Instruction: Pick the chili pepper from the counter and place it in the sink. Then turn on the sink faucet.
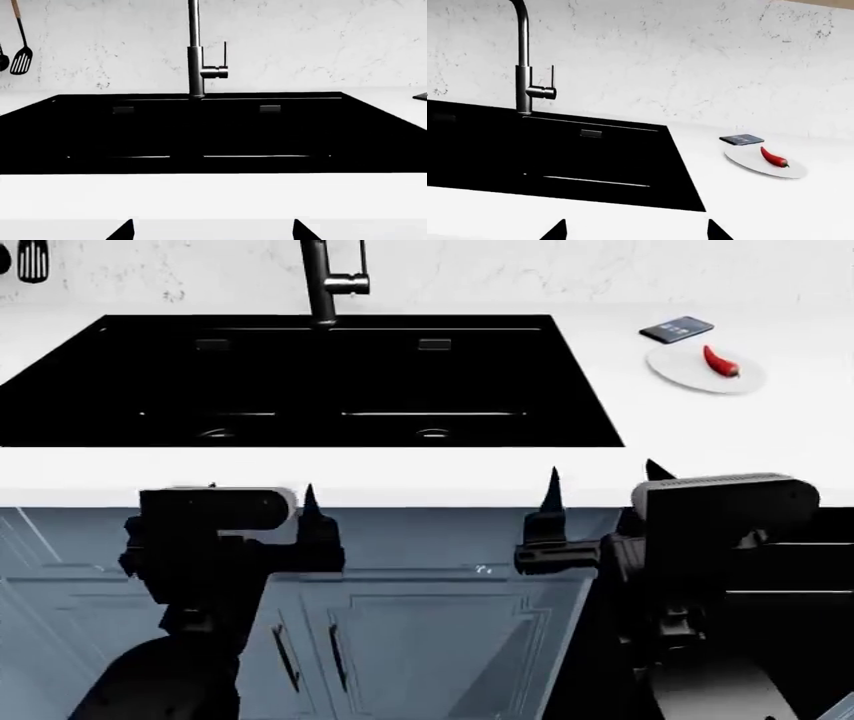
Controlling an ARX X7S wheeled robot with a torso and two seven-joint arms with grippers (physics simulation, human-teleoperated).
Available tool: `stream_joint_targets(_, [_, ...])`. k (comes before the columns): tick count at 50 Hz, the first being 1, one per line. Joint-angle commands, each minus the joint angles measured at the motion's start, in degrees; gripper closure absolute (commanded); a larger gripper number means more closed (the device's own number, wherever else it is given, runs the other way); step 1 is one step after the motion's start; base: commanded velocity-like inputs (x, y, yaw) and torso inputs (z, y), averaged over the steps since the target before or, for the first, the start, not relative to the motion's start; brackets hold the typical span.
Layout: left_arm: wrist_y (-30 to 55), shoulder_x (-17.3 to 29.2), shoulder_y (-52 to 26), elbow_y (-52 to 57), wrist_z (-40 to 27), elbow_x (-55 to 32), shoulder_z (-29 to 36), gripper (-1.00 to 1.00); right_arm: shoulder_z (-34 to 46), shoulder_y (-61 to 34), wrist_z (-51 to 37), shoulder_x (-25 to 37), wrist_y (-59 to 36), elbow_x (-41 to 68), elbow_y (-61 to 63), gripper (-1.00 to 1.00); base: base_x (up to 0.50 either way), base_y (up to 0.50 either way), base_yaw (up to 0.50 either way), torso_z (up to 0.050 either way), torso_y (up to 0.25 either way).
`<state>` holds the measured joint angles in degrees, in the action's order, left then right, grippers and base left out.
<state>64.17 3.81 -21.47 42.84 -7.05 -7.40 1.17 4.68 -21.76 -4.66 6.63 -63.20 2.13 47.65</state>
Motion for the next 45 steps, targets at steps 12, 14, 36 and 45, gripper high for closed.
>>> stream_joint_targets(12, [25.8, 1.6, -20.5, 3.7, -13.0, -23.5, -8.8, -1.00, -2.3, -20.7, 0.0, 1.5, -26.8, 5.6, 9.0, -1.00, 0.00, 0.00, 0.00, 0.050, 0.000])
stream_joint_targets(14, [25.7, 2.5, -21.9, 1.9, -17.4, -29.0, -9.7, -1.00, -2.8, -21.8, -2.5, 2.2, -26.8, 9.1, 8.2, -1.00, 0.00, 0.00, 0.00, 0.050, 0.000])
stream_joint_targets(36, [10.5, 4.4, -30.4, -22.0, -17.3, -27.0, 1.3, -1.00, -5.6, -30.7, -8.7, 4.8, -18.7, 22.6, -13.6, -1.00, 0.00, 0.00, 0.00, 0.041, 0.000])
stream_joint_targets(45, [-2.4, 2.7, -40.1, -47.6, -13.6, -19.6, 7.3, -1.00, -0.8, -38.0, -5.1, 6.2, -4.4, 18.1, -38.5, -1.00, 0.00, 0.00, 0.00, 0.000, 0.000])
